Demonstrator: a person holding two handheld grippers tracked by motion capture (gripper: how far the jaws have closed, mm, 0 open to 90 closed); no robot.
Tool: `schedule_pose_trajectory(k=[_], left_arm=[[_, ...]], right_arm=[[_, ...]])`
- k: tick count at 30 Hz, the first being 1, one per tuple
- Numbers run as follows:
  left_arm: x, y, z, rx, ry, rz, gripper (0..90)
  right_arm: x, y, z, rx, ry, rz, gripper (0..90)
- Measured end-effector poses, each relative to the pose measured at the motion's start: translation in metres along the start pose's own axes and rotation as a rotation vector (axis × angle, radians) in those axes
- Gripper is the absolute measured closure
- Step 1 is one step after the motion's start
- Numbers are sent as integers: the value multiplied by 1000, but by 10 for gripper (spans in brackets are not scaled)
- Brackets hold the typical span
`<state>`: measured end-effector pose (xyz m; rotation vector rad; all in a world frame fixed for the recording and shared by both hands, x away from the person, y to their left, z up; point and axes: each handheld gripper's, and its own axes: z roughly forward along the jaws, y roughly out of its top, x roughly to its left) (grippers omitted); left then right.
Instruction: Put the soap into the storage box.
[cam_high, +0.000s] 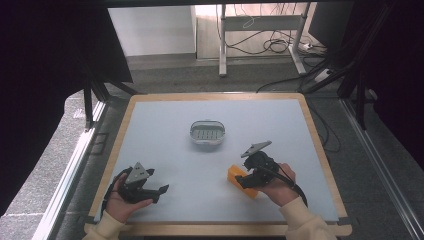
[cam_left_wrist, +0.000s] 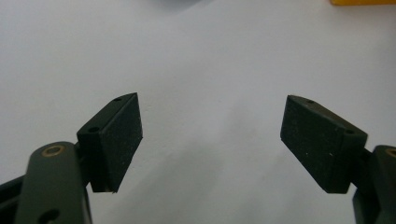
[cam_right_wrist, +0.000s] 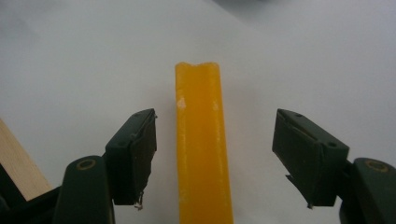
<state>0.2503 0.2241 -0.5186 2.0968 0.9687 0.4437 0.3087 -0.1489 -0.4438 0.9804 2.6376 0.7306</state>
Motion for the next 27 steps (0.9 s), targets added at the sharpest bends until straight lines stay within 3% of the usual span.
schedule_pose_trajectory(k=[18,27], left_arm=[[-2,0,1,3,-3,2,205],[-2,0,2,10,-4,3,205]], right_arm=[[4,9,23,147,-3,-50,355],[2,11,34,204,3,-47,455]])
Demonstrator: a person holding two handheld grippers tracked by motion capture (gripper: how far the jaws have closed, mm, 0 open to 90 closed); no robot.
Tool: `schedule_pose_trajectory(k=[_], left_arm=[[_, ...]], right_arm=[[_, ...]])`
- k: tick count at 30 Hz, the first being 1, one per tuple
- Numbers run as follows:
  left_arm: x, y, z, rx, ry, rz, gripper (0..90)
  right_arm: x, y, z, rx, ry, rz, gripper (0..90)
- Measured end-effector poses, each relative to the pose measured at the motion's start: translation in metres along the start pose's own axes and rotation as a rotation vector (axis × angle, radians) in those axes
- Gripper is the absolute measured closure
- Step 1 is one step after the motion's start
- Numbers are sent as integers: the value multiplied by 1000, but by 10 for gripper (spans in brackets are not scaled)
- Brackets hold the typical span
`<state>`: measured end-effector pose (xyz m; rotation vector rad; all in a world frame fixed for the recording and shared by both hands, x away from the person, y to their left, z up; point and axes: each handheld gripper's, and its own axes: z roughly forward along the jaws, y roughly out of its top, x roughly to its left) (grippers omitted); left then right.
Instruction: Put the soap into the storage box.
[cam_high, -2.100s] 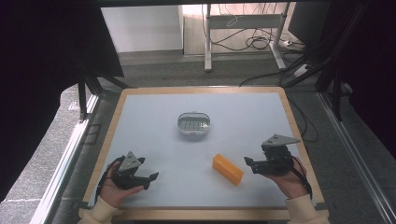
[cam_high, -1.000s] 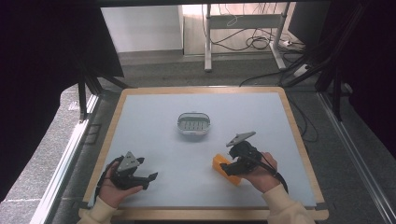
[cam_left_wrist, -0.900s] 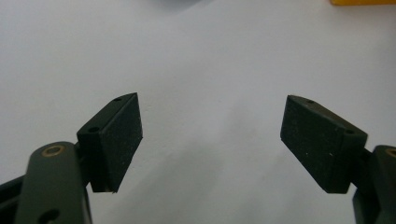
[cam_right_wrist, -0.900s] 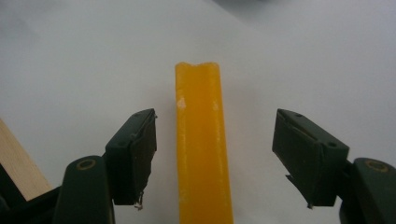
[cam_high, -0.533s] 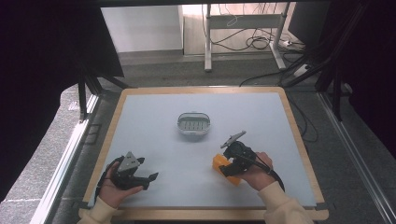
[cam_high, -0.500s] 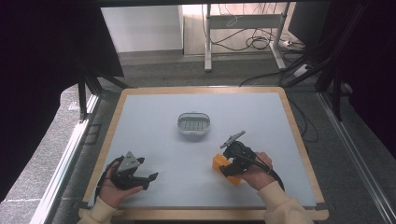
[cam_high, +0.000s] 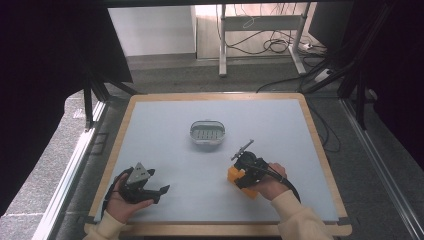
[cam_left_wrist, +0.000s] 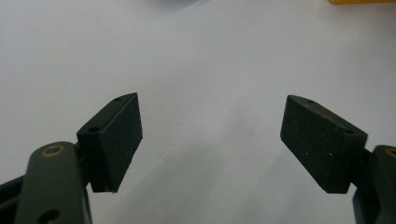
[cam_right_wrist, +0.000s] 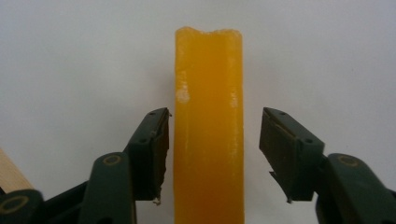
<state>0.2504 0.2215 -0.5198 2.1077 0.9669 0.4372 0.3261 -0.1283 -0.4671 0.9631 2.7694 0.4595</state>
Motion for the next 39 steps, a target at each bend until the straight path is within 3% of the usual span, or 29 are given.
schedule_pose_trajectory(k=[5,9,16,21,28,39], left_arm=[[0,0,0,-4,-1,-3,205],[1,-1,1,5,-3,-5,205],[1,-1,1,2,0,-5,205],[1,-1,1,3,0,-6,205],[1,0,1,2,0,-4,204],[1,-1,2,5,1,-2,204]], right_arm=[[-3,0,5,23,32,7,508],[-1,2,9,47,50,-1,603],[0,4,8,58,43,-14,613],[-1,3,-2,18,65,-8,614],[-3,6,-19,-10,45,-34,614],[-8,12,-27,-31,55,-63,614]])
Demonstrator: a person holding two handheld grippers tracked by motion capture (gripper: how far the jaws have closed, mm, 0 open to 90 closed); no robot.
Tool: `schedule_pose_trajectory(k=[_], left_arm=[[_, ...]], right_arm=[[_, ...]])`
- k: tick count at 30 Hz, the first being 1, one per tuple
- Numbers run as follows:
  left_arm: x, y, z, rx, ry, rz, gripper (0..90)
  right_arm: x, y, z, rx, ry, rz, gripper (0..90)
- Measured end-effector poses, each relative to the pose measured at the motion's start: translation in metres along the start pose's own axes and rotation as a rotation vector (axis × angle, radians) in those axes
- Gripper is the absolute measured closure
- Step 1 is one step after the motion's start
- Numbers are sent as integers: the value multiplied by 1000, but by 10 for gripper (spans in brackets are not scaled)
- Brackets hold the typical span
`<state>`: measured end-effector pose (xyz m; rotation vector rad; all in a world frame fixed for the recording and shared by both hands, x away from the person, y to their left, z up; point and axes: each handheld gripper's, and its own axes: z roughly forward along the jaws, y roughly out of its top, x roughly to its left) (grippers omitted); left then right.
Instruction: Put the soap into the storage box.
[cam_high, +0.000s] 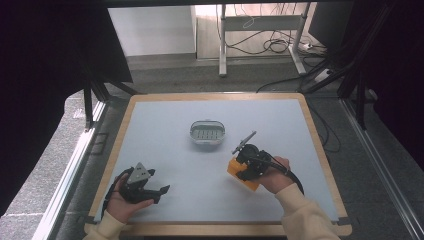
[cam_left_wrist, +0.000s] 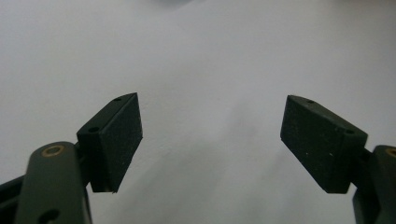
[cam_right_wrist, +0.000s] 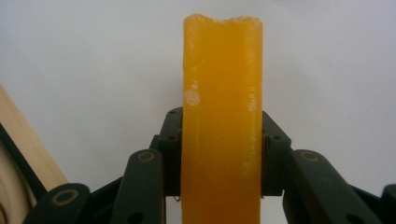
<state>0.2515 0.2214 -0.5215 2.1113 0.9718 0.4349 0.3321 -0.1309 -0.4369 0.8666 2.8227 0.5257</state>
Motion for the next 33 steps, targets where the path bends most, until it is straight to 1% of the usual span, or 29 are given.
schedule_pose_trajectory(k=[10,21,33], left_arm=[[0,0,0,0,-1,0,204],[0,0,0,2,-1,1,205],[0,0,0,2,0,5,205]], right_arm=[[-3,6,-6,-14,8,-17,614],[-10,17,-10,-28,19,-50,614],[-15,25,-13,-30,23,-73,615]])
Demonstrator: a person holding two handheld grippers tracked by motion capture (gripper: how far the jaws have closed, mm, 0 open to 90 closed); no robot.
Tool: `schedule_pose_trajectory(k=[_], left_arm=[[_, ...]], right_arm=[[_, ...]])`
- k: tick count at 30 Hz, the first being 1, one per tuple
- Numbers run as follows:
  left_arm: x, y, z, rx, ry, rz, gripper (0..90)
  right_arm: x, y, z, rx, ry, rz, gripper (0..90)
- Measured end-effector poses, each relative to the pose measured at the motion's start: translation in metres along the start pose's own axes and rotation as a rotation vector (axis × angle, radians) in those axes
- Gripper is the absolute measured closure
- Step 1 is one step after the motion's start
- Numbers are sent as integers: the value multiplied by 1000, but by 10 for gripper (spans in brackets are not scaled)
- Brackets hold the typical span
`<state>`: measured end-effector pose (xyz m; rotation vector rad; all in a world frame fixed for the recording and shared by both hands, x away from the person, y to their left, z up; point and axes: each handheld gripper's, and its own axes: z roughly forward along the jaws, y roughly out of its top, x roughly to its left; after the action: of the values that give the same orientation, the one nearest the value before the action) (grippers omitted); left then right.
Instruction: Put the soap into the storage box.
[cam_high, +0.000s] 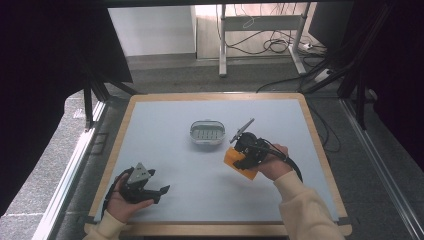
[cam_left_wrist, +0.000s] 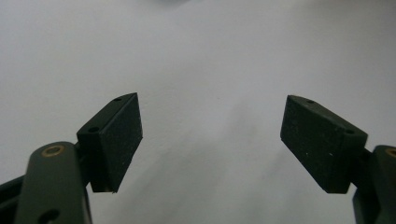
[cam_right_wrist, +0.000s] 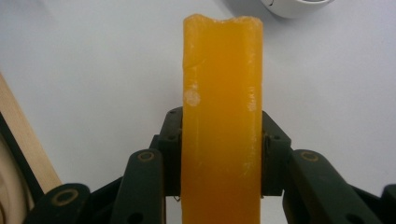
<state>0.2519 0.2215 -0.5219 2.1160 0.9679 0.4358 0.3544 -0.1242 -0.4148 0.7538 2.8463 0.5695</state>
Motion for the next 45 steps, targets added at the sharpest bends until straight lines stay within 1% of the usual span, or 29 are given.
schedule_pose_trajectory(k=[7,11,15,19,23,26,35,45], left_arm=[[1,0,-1,-2,1,-7,204],[1,0,-1,-2,0,-4,204],[0,0,0,-4,1,0,205],[1,0,0,-4,0,0,205],[1,0,0,-3,-2,-2,205],[0,0,0,-4,-4,-4,205],[1,0,0,-5,-5,-7,204],[1,1,-2,-12,-2,-8,205]], right_arm=[[-4,5,-3,-6,0,-6,614],[-6,8,-4,-7,-1,-8,615],[-11,13,-4,-10,16,-1,615],[-14,16,-4,-5,11,1,615],[-17,20,-3,-2,6,-6,615],[-20,23,-3,8,14,-16,615],[-28,30,-3,8,14,-16,615],[-34,42,0,9,19,-44,615]])
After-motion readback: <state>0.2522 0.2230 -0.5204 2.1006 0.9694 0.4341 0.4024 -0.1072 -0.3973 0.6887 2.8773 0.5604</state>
